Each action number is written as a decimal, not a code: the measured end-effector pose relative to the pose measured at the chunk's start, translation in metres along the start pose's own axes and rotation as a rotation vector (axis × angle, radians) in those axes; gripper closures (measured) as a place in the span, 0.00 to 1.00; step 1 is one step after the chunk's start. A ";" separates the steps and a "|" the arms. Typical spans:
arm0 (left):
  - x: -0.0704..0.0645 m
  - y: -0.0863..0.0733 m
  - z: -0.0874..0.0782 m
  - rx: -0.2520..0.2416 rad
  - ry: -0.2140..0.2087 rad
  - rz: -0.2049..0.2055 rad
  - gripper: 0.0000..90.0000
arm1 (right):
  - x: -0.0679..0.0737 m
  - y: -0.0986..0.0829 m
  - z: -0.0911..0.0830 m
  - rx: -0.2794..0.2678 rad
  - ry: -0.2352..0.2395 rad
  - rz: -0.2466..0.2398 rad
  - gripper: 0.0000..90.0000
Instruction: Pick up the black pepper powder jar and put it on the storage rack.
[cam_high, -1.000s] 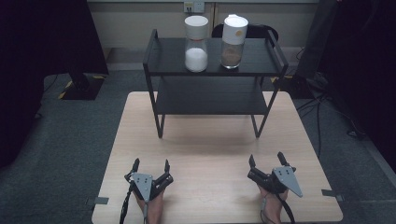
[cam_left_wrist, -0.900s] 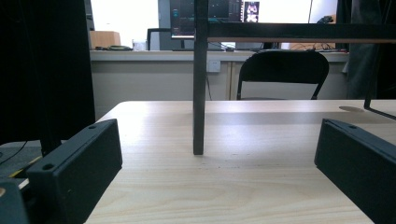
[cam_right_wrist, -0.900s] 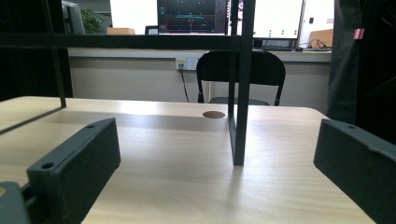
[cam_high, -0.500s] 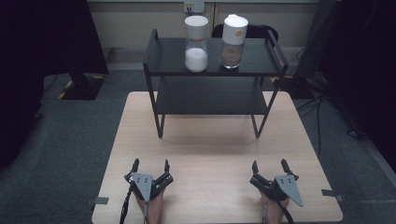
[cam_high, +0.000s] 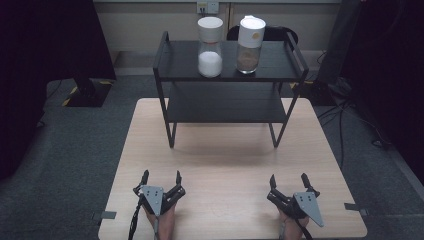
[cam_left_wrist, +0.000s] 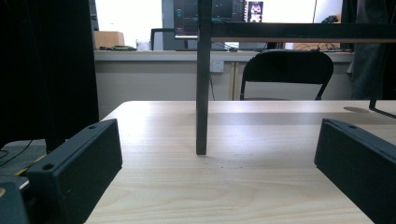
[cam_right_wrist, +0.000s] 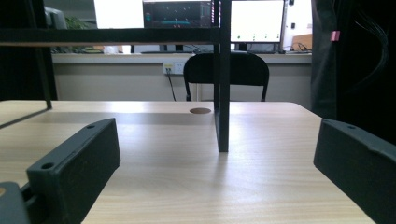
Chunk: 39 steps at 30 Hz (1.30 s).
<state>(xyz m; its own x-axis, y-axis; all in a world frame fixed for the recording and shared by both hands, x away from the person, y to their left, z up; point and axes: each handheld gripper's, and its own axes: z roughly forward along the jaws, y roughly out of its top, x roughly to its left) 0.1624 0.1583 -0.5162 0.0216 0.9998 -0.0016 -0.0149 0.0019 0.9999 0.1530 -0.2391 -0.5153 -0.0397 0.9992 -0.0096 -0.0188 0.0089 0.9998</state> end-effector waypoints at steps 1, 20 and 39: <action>0.000 0.000 0.000 0.000 0.000 0.000 0.00 | 0.000 0.000 0.000 -0.003 -0.003 0.001 0.00; 0.000 0.000 0.000 -0.001 0.000 0.000 0.00 | 0.002 0.000 0.000 -0.003 -0.016 -0.001 0.00; 0.000 0.000 0.000 0.000 0.000 0.000 0.00 | 0.002 -0.001 0.000 -0.003 -0.013 0.000 0.00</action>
<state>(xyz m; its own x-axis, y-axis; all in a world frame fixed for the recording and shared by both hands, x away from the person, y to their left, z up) 0.1624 0.1583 -0.5162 0.0211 0.9998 -0.0013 -0.0152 0.0016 0.9999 0.1528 -0.2372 -0.5159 -0.0268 0.9996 -0.0099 -0.0218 0.0093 0.9997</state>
